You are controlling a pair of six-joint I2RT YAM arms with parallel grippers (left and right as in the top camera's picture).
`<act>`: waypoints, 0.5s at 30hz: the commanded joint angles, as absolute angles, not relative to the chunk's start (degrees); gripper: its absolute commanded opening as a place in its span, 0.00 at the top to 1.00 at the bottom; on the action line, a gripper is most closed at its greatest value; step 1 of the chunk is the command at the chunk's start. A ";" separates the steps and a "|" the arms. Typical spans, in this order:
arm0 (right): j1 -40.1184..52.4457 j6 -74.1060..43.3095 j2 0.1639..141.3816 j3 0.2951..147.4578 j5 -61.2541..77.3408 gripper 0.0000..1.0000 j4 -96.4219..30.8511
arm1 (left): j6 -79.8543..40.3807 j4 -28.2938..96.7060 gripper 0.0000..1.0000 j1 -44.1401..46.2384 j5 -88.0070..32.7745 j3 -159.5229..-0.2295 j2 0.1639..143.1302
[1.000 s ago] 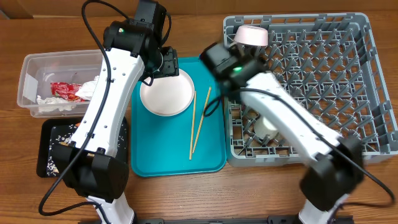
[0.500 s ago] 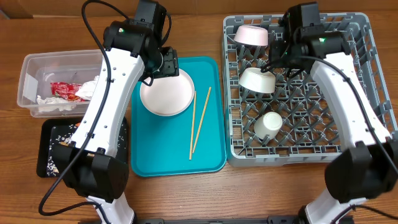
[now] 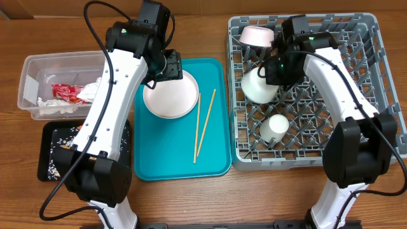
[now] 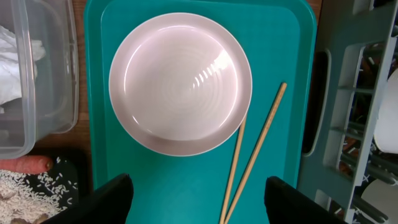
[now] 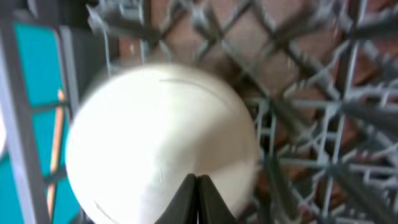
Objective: Sort waste into correct bins and load items into the dishwasher
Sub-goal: 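Lower the white bowl upside down into the rack and release, then lower the left gripper onto the pink plate rim and grasp it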
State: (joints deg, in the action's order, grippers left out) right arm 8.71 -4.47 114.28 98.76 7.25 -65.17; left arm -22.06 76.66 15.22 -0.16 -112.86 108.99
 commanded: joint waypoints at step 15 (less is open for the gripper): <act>8.97 -4.67 105.75 98.76 10.31 0.93 -64.93 | -23.97 76.23 0.25 14.59 4.78 -112.55 109.40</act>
